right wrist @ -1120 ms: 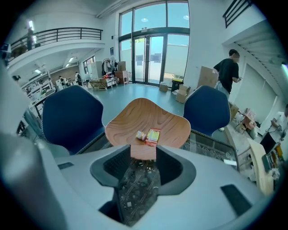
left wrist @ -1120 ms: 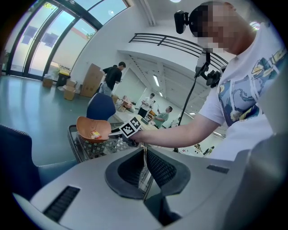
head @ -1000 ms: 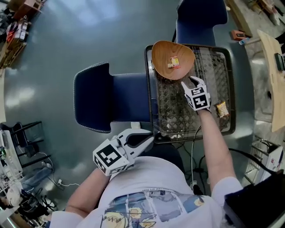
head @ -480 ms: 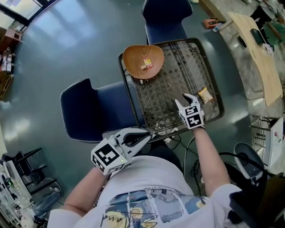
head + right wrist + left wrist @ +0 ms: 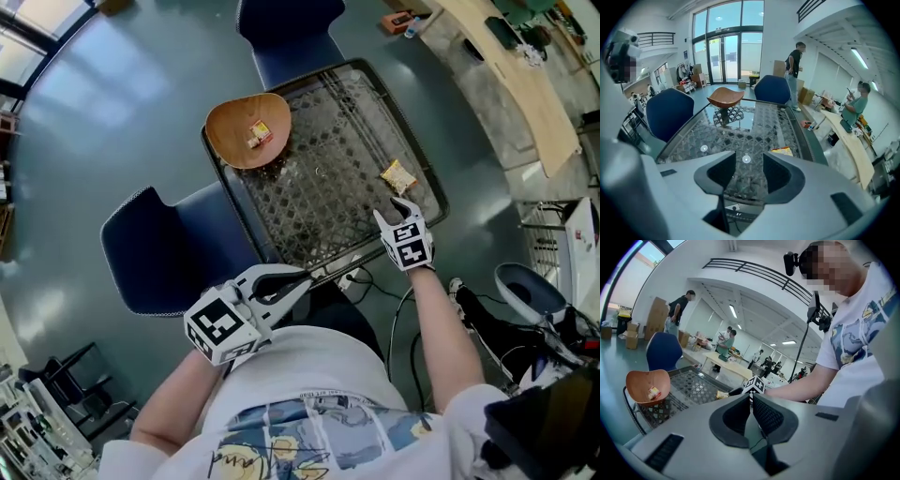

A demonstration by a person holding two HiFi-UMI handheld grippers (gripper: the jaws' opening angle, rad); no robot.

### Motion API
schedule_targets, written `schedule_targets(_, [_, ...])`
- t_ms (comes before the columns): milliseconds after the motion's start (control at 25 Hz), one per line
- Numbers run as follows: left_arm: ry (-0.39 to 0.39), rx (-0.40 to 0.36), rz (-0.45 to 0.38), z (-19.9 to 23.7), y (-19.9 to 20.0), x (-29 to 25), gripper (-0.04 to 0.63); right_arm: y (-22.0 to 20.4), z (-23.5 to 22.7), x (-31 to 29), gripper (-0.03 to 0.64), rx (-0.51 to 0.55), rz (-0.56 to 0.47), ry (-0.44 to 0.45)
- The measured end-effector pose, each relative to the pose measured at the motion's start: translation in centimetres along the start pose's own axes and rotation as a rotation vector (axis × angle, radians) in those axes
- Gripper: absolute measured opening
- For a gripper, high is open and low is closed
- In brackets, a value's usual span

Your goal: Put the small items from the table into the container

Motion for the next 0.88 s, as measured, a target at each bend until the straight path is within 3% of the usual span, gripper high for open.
schedule_targets(240, [0.005, 0.023, 0.026, -0.3, 0.6, -2.2, 0.009, -1.1, -6.0, -1.3, 0.175, -0.021, 0.056, -0.050])
schedule_targets(440, [0.049, 0.045, 0.034, 0.3, 0.5, -3.0, 0.009, -1.5, -9.7, -4.7, 0.202, 0.053, 0.138, -0.080])
schedule_targets(600, [0.088, 0.068, 0.037, 0.8, 0.3, -3.0, 0.009, -1.4, -10.8, -7.0, 0.204, 0.130, 0.194, -0.095])
schedule_targets(800, [0.117, 0.086, 0.034, 1.0, 0.0, -2.8, 0.009, -2.1, -11.2, -8.8, 0.201, 0.137, 0.239, -0.098])
schedule_targets(880, [0.126, 0.083, 0.028, 1.1, -0.1, -2.6, 0.009, -2.1, -11.3, -8.8, 0.155, 0.128, 0.240, -0.110])
Point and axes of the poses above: the fingertips, and each gripper's own axes: x backward along the fingers, z to its left, y out of its top, the point moved 3 cm from there along x, backward along the fingers, and after that the axes turned 11 degrees about -x, right-handed, at the moved point
